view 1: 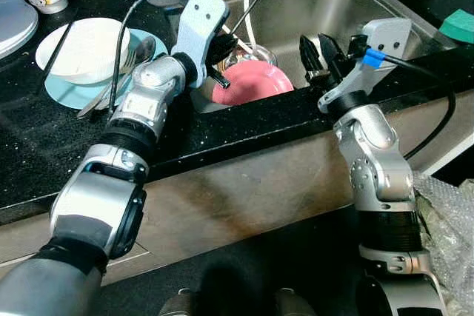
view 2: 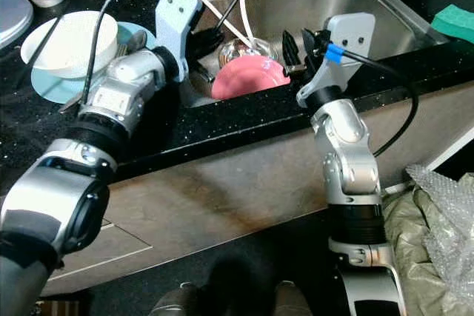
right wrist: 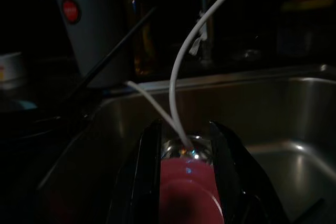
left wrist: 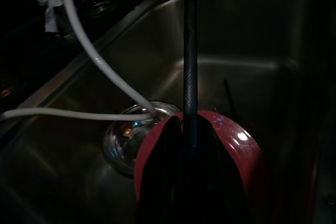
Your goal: Kitchen organization
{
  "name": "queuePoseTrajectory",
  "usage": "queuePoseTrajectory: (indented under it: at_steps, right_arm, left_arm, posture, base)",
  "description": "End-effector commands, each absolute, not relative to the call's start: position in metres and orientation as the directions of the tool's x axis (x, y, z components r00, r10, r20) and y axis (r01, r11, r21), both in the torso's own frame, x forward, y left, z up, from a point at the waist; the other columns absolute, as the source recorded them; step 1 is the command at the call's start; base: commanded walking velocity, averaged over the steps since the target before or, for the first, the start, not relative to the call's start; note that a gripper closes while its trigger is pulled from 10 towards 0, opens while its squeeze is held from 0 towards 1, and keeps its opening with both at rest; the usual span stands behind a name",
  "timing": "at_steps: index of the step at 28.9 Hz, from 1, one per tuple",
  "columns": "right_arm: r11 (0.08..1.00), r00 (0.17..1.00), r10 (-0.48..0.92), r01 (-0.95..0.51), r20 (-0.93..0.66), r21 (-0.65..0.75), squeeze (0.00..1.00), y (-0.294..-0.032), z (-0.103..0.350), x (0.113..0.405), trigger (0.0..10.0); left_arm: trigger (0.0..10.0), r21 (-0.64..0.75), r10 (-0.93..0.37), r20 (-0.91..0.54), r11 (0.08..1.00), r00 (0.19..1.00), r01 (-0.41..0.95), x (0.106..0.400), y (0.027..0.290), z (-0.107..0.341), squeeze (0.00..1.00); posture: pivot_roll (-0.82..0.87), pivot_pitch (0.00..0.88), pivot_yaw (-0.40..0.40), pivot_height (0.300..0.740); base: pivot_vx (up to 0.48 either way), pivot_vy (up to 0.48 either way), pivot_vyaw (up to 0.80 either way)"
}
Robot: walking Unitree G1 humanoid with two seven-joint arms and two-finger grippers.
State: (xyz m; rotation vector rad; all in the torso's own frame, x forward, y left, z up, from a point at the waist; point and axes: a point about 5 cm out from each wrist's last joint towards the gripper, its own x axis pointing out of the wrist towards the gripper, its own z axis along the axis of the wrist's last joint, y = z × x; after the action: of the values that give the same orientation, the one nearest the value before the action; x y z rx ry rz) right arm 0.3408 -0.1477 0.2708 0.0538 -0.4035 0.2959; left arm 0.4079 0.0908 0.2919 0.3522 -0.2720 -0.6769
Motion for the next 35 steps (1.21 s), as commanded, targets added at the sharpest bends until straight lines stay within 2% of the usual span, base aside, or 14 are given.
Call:
queuePoseTrajectory:
  at_steps: [1, 9, 20, 21, 26, 27, 35]
  right_arm:
    - [0.944, 0.873, 0.313, -0.329, 0.374, -0.021, 0.00, -0.142, 0.268, 0.339, 10.0]
    - [0.908, 0.852, 0.414, -0.413, 0.319, -0.076, 0.00, -0.129, 0.264, 0.337, 10.0]
    - [0.911, 0.855, 0.407, -0.403, 0.322, -0.084, 0.00, -0.131, 0.266, 0.337, 10.0]
    - [0.913, 0.856, 0.405, -0.400, 0.322, -0.085, 0.00, -0.131, 0.267, 0.337, 10.0]
    - [0.914, 0.857, 0.401, -0.396, 0.323, -0.085, 0.00, -0.132, 0.267, 0.338, 10.0]
    - [0.915, 0.858, 0.400, -0.395, 0.323, -0.085, 0.00, -0.132, 0.267, 0.338, 10.0]
    - [0.914, 0.856, 0.401, -0.395, 0.325, -0.088, 0.00, -0.132, 0.267, 0.337, 10.0]
  left_arm:
    - [10.0, 0.423, -0.655, 0.091, 0.707, 0.750, 0.566, 0.409, 0.093, 0.287, 0.00]
    - [10.0, 0.428, -0.652, 0.078, 0.705, 0.754, 0.565, 0.410, 0.094, 0.286, 0.00]
    - [10.0, 0.387, -0.653, 0.149, 0.729, 0.742, 0.564, 0.410, 0.091, 0.293, 0.00]
    - [10.0, 0.381, -0.655, 0.150, 0.730, 0.741, 0.568, 0.410, 0.090, 0.294, 1.00]
    - [10.0, 0.397, -0.637, 0.162, 0.741, 0.753, 0.541, 0.411, 0.092, 0.297, 1.00]
    - [10.0, 0.404, -0.630, 0.175, 0.747, 0.757, 0.528, 0.411, 0.094, 0.300, 0.00]
    - [10.0, 0.376, -0.622, 0.249, 0.768, 0.742, 0.517, 0.409, 0.103, 0.320, 0.00]
  posture:
    - [0.04, 0.235, 0.063, 0.740]
    - [0.04, 0.234, 0.061, 0.740]
    - [0.03, 0.233, 0.062, 0.740]
    - [0.03, 0.232, 0.062, 0.740]
    - [0.03, 0.230, 0.061, 0.740]
    - [0.03, 0.227, 0.059, 0.740]
    - [0.03, 0.219, 0.052, 0.740]
  base:
    - [0.000, 0.000, 0.00]
    - [0.000, 0.000, 0.00]
    - [0.000, 0.000, 0.00]
    - [0.000, 0.000, 0.00]
    - [0.000, 0.000, 0.00]
    - [0.000, 0.000, 0.00]
    - [0.000, 0.000, 0.00]
